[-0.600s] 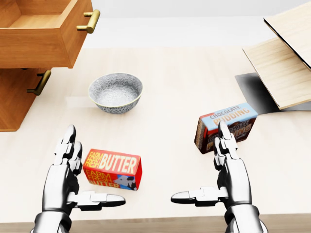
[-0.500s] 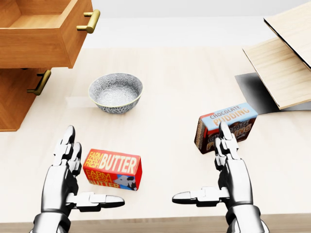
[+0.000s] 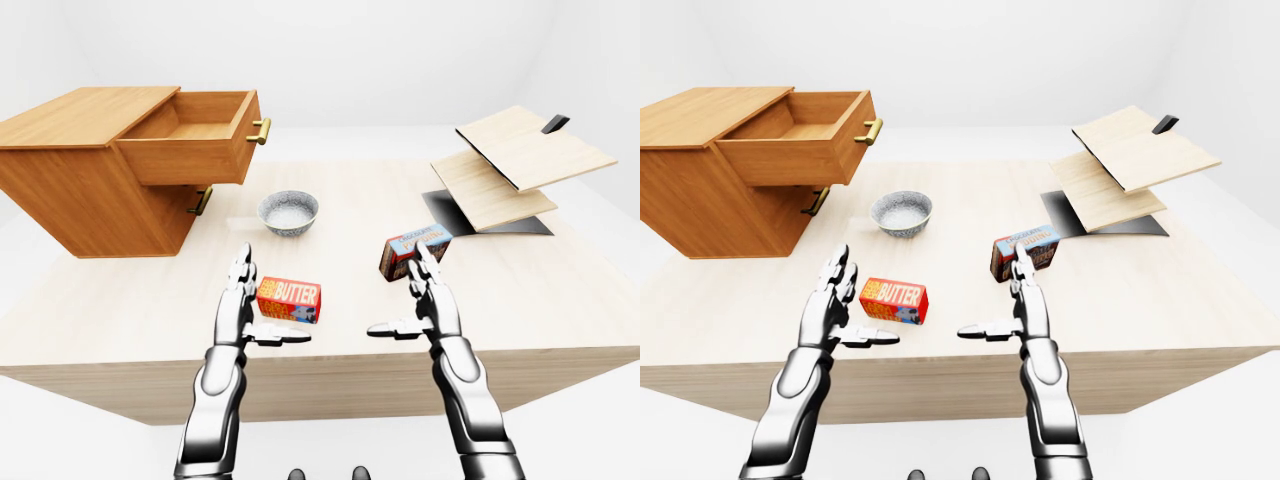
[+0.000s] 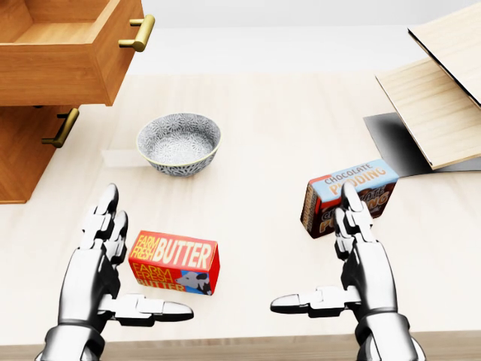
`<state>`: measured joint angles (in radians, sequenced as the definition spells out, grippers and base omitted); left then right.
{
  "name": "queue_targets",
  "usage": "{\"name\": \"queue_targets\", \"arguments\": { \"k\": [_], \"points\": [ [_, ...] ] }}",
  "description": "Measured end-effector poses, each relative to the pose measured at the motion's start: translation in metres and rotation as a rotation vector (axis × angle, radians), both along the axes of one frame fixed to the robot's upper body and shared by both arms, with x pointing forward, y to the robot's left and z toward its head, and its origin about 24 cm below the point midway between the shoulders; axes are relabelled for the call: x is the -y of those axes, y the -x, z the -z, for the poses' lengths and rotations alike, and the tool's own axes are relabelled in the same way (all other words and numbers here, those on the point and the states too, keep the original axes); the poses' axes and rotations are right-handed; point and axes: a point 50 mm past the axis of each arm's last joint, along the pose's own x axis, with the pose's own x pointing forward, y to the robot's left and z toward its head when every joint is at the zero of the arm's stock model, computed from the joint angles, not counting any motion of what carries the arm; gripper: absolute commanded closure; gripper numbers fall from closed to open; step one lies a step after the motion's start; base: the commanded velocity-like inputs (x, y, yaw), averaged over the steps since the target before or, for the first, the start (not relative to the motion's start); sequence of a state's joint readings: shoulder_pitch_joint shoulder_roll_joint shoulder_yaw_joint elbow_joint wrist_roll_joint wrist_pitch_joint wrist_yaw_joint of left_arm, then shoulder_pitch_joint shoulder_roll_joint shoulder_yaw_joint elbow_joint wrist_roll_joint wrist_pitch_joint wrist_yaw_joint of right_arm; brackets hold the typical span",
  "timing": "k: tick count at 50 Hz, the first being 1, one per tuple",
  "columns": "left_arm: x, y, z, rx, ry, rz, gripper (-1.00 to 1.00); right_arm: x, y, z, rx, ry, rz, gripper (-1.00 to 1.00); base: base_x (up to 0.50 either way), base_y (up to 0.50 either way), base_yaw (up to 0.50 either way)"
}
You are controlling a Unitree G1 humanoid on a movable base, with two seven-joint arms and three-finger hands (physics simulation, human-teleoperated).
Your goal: Close the top drawer of the cabinet.
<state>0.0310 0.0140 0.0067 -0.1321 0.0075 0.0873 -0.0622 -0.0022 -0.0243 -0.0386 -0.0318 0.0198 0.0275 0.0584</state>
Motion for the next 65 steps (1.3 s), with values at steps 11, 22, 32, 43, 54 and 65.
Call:
{"name": "queue_targets", "arguments": {
  "k": [11, 22, 32, 43, 54, 65],
  "points": [
    [0.004, 0.002, -0.047, 0.202, -0.018, 0.040, -1.00, 0.003, -0.001, -0.027, 0.079, 0.024, -0.012, -1.00, 0.00, 0.00, 0.00],
    [0.004, 0.008, -0.088, 0.382, -0.031, 0.059, -1.00, 0.005, 0.003, -0.061, 0.220, 0.077, -0.015, -1.00, 0.00, 0.00, 0.00],
    [0.004, 0.013, -0.105, 0.460, -0.037, 0.064, -1.00, 0.004, 0.007, -0.078, 0.296, 0.089, -0.022, -1.00, 0.00, 0.00, 0.00],
    [0.005, 0.016, -0.111, 0.490, -0.040, 0.073, -1.00, 0.003, 0.010, -0.084, 0.322, 0.084, -0.034, -1.00, 0.18, -0.08, 0.00],
    [0.005, 0.018, -0.113, 0.498, -0.039, 0.077, -1.00, 0.002, 0.011, -0.086, 0.331, 0.080, -0.039, -1.00, 0.37, -0.15, 0.00],
    [0.006, 0.019, -0.114, 0.503, -0.037, 0.079, -1.00, 0.001, 0.011, -0.086, 0.332, 0.089, -0.043, -1.00, 0.41, 0.04, 0.00]
  ]
}}
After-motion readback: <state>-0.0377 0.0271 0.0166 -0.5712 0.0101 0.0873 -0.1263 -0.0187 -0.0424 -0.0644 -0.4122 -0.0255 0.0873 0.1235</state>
